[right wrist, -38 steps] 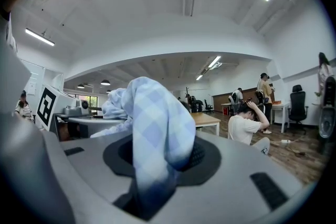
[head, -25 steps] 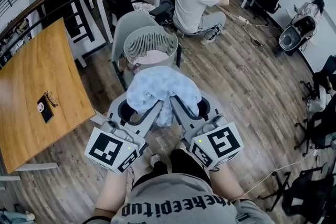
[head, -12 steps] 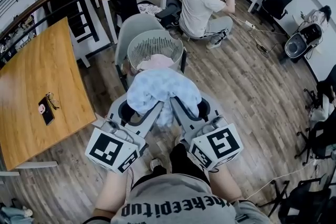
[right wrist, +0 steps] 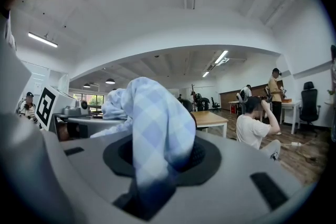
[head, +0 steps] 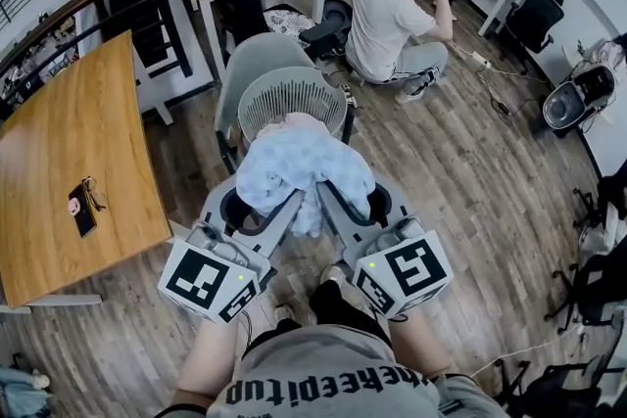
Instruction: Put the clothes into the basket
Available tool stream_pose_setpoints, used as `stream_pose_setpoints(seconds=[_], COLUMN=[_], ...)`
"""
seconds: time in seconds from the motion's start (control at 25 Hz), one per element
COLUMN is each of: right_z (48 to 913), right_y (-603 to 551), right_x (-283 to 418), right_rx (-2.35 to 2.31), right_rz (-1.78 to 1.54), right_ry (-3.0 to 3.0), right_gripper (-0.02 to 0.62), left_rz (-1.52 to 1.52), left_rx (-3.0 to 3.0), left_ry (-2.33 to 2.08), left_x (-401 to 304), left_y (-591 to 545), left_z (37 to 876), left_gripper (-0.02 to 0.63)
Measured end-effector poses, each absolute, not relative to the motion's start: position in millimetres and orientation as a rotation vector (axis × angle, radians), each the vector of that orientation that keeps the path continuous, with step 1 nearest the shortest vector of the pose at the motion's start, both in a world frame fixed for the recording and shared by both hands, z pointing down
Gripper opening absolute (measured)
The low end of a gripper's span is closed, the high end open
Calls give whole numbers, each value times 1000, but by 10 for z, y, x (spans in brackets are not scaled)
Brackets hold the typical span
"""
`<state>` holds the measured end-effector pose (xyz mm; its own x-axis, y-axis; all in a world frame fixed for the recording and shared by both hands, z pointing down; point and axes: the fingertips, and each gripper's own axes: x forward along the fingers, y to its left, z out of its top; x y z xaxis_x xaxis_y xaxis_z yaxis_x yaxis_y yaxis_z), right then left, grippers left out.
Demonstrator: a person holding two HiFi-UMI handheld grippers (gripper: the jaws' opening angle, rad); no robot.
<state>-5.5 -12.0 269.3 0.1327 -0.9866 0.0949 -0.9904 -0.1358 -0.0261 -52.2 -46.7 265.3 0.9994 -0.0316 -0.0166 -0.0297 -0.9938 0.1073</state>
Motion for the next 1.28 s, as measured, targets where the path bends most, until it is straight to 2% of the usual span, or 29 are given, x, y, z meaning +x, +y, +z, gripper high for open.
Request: stream_pose_setpoints(seconds=[1.28], right_z=[2812], right_y=[-236], right_x=[1380], right_rx=[2133], right_rz=[166], right_ry=[-2269], right_gripper=[149], left_rz=[8], left_rx=[3013], left_ry=[-344], left_x=[852], left_y=[-483], left_z=[2766], left_gripper=[198])
